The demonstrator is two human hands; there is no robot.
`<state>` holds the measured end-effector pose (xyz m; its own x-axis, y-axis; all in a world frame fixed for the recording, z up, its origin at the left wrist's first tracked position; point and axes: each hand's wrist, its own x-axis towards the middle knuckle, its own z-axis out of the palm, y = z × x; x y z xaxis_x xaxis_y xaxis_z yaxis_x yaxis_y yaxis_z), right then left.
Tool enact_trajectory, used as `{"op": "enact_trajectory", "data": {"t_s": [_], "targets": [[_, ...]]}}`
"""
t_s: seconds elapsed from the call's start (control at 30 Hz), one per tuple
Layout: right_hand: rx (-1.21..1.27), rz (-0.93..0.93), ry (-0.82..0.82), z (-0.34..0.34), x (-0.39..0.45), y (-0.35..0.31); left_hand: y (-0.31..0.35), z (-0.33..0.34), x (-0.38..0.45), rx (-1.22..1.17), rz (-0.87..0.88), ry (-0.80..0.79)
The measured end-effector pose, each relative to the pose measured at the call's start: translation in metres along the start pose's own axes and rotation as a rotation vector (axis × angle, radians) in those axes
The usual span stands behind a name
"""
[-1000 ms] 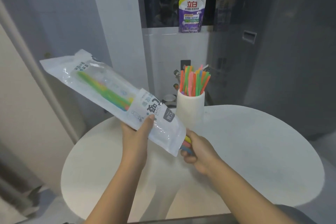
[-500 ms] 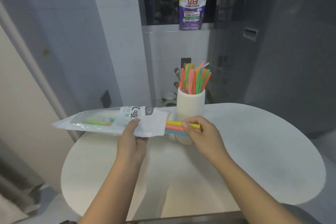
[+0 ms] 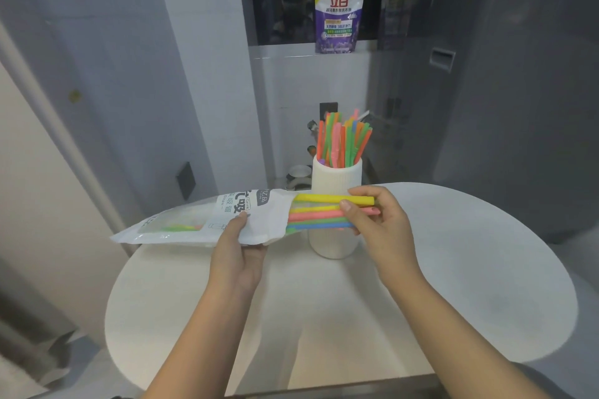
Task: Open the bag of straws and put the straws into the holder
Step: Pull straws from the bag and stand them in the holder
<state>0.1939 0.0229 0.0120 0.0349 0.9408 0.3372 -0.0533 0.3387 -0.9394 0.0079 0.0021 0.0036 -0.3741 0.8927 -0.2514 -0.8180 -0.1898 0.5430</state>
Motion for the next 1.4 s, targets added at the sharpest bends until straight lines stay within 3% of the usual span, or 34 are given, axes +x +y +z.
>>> {"op": "enact_trajectory", "data": {"t_s": [0.23, 0.5, 0.8, 0.93, 1.4], "targets": [[0.16, 0.123, 0.059, 0.003, -0.001, -0.001, -0.008, 0.003, -0.005, -0.016, 0.002, 0.012], [0.617, 0.322, 0.017, 0.017, -0.004, 0.0, -0.016, 0.007, -0.015, -0.029, 0.017, 0.079], [0.478, 0.28, 0.018, 0.026, -0.01, 0.003, -0.027, 0.011, -0.021, -0.04, 0.014, 0.082], [0.445, 0.286, 0.091, 0.018, -0.006, 0.002, -0.023, 0.01, -0.018, -0.047, 0.011, 0.076], [0.757, 0.298, 0.184, 0.015, 0.01, -0.038, -0.022, 0.008, -0.013, -0.039, -0.032, 0.018]]}}
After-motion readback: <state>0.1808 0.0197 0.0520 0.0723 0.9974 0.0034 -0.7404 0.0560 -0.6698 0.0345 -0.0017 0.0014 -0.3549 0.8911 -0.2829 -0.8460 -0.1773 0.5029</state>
